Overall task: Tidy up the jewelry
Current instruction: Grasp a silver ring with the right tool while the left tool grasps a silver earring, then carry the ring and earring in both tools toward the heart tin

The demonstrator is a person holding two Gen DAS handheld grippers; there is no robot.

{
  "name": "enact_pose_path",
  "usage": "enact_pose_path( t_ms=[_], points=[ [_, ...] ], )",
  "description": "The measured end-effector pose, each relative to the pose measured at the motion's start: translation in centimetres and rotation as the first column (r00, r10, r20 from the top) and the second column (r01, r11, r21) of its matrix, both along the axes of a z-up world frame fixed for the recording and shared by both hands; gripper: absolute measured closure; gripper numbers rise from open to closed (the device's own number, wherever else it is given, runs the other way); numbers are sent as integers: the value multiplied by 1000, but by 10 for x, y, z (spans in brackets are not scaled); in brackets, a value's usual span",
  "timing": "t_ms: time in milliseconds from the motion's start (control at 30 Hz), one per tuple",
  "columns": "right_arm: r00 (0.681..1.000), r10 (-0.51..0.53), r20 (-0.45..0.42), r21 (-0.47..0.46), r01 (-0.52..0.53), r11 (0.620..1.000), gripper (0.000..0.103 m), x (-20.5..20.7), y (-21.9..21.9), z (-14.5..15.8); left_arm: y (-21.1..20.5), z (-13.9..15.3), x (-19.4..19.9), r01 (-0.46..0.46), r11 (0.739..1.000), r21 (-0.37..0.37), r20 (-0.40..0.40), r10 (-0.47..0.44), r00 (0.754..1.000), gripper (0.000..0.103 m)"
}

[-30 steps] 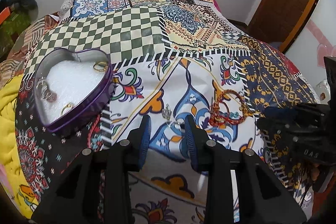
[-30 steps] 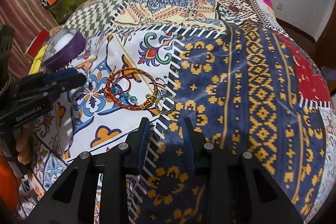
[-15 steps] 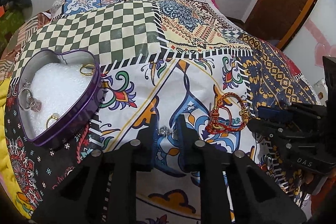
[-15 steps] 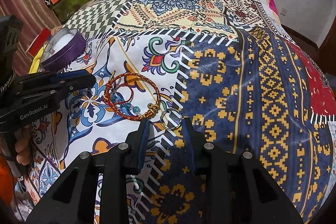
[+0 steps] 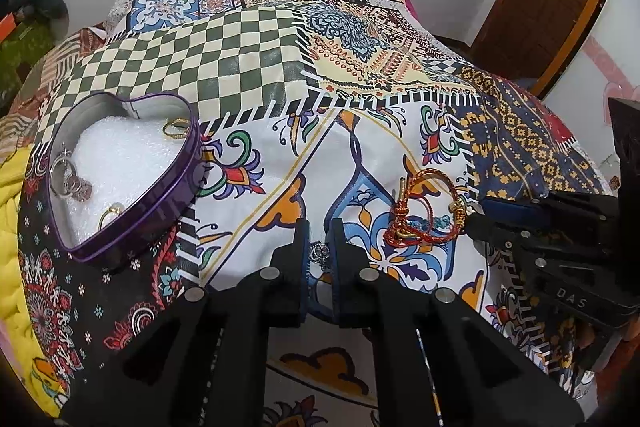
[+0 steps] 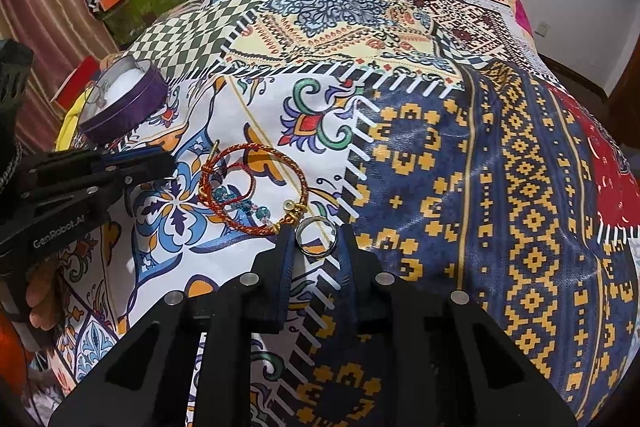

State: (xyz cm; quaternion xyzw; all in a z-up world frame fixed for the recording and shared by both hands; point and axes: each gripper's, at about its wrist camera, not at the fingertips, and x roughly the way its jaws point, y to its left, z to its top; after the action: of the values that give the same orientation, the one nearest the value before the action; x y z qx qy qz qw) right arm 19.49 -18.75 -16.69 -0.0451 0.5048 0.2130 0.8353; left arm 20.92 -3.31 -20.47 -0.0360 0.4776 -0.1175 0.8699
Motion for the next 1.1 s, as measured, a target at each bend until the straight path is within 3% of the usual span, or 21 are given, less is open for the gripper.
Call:
enact_pose_path(
  t_ms=[267,600,1100],
  points=[
    [999,-33,43,48,31,998,83,-6,-10,22,-3,17,-12,4,1000,9,38,-5,999,96],
    [987,-55,150,86,43,995,83,-17,-8,65,-4,67,-33,-1,1000,6,159,0,987,96],
    [961,-5,278,139,-35,990,83,-30,27,118,29,118,-59,-71,997,-1,291,69,954,96]
  ],
)
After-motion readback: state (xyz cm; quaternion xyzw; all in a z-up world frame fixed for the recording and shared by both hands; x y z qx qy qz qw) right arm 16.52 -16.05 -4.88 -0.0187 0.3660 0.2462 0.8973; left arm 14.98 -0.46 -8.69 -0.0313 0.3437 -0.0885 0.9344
